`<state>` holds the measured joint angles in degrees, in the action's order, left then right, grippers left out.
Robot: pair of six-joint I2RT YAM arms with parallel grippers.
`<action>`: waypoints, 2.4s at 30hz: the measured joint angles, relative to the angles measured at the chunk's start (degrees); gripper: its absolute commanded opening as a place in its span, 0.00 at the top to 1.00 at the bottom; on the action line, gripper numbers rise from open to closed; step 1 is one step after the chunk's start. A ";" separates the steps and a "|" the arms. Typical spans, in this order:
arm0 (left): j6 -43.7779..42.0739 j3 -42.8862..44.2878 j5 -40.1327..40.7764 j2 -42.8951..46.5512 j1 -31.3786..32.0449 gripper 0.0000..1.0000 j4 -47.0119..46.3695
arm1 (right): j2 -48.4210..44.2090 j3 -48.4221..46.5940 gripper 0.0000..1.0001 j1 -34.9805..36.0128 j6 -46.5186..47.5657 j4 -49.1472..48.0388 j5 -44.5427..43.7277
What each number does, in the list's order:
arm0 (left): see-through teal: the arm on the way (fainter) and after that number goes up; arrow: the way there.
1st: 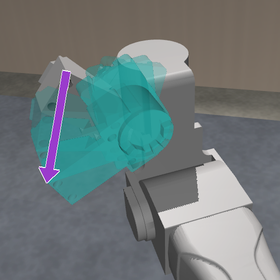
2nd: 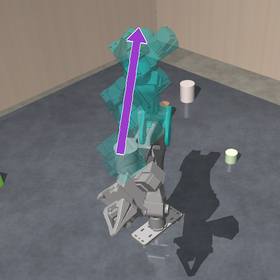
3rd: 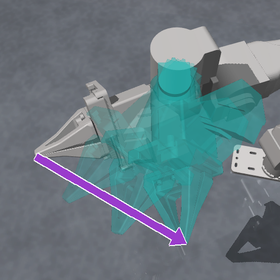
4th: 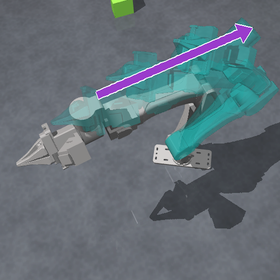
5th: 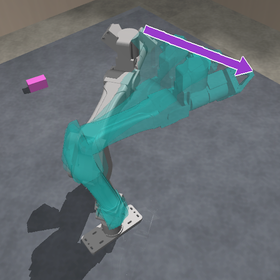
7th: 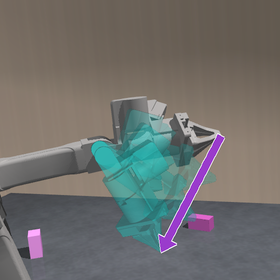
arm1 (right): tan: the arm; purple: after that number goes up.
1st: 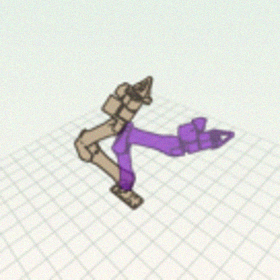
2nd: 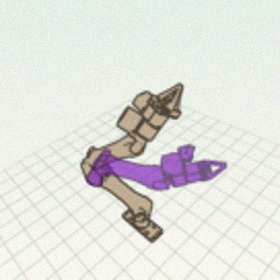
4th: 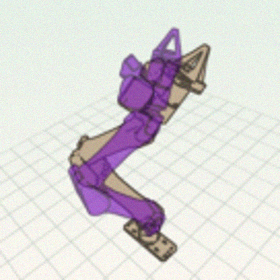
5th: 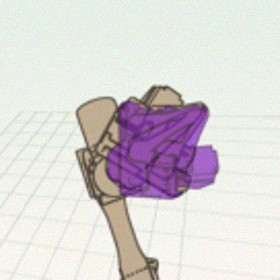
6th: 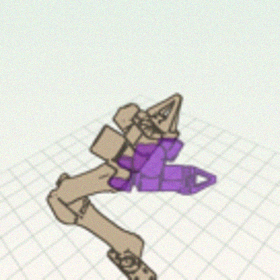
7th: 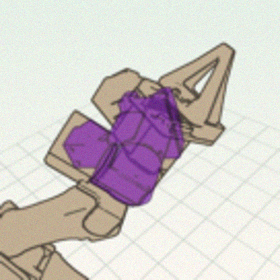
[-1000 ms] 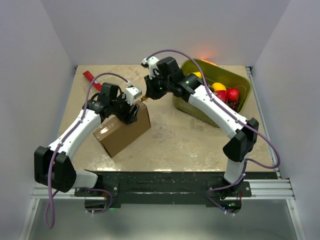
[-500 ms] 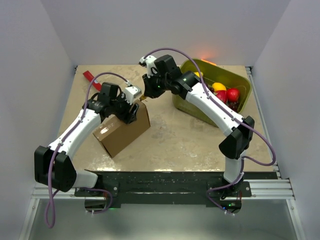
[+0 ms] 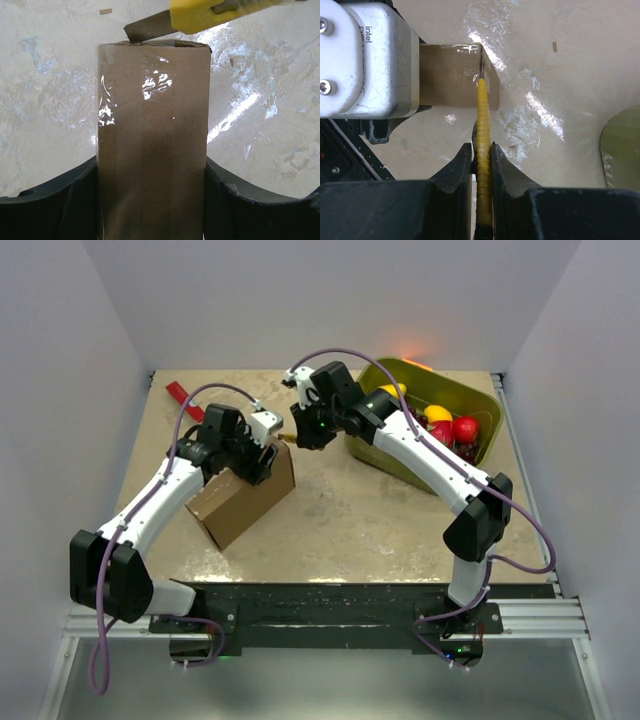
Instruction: Unpack the express box
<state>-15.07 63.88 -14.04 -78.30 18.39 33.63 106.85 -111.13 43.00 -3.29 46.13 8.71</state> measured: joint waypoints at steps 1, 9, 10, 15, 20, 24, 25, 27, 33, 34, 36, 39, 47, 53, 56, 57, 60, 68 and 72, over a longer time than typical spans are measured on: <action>0.00 0.00 0.07 0.00 0.00 0.54 -0.04 | 0.00 0.00 1.00 0.00 0.02 0.24 0.02; -0.09 0.00 1.36 0.00 0.00 0.52 -0.22 | 0.00 -0.04 1.00 0.00 0.94 2.51 0.61; -0.09 0.00 1.55 0.00 0.00 0.52 -0.22 | 0.00 -0.04 1.00 -0.02 1.01 2.80 0.83; -0.07 -0.02 1.73 0.00 0.02 0.52 -0.24 | -0.11 0.07 1.00 -0.04 1.55 4.07 1.31; -0.07 -0.04 1.73 0.02 0.00 0.52 -0.31 | -1.60 1.97 1.00 -0.17 2.03 5.03 1.42; -0.11 -0.28 2.08 0.15 0.00 0.52 -0.72 | -2.78 2.71 1.00 -0.26 2.23 7.06 1.40; -0.11 -0.46 2.05 0.28 0.02 0.51 -0.90 | -3.02 2.89 1.00 -0.28 2.25 7.15 1.40; -0.11 -0.76 2.03 0.50 0.00 0.50 -1.22 | -3.32 3.06 1.00 -0.28 2.27 7.41 1.38; -0.11 -0.81 0.92 0.57 -0.28 0.33 -1.60 | -4.50 3.45 1.00 -1.77 3.28 9.81 1.31; -0.39 -0.81 0.44 0.57 -0.42 0.32 -1.60 | -4.55 3.23 1.00 -2.84 2.93 9.92 1.53; -1.16 -0.92 -1.51 0.57 -0.68 0.26 -1.53 | -4.59 2.12 1.00 -6.01 2.19 9.20 1.60; -2.73 -1.55 -6.21 0.98 -0.76 0.22 -1.86 | -4.68 0.26 1.00 -11.72 1.88 5.70 1.49; -6.54 -0.85 -15.21 2.14 -0.76 0.19 -1.57 | -5.16 -0.13 1.00 -13.79 2.03 -2.86 1.14; -9.16 0.90 -16.06 1.88 -0.76 0.18 -0.72 | -6.32 0.68 1.00 -13.86 2.19 -5.38 2.38; -9.73 2.69 -15.56 0.72 -0.76 0.18 -0.57 | -6.64 1.03 1.00 -14.86 1.95 -5.92 3.39; -9.79 3.08 -15.32 0.24 -0.76 0.18 -0.57 | -6.64 1.03 1.00 -15.19 1.77 -5.99 3.78; -10.03 3.56 -14.64 -1.18 -0.76 0.18 -0.59 | -6.64 1.03 1.00 -15.93 1.31 -6.45 4.76; -10.64 5.90 -12.66 -4.39 -0.83 0.16 -0.15 | -6.64 1.03 1.00 -16.44 0.74 -6.80 6.45; -10.67 8.96 -13.22 -6.40 -1.64 0.15 0.31 | -6.78 1.88 1.00 -16.44 1.18 -7.06 6.58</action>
<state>-25.74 72.84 -27.27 -84.71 16.75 33.93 100.07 -109.25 26.57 -2.11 39.07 15.29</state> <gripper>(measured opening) 0.837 0.166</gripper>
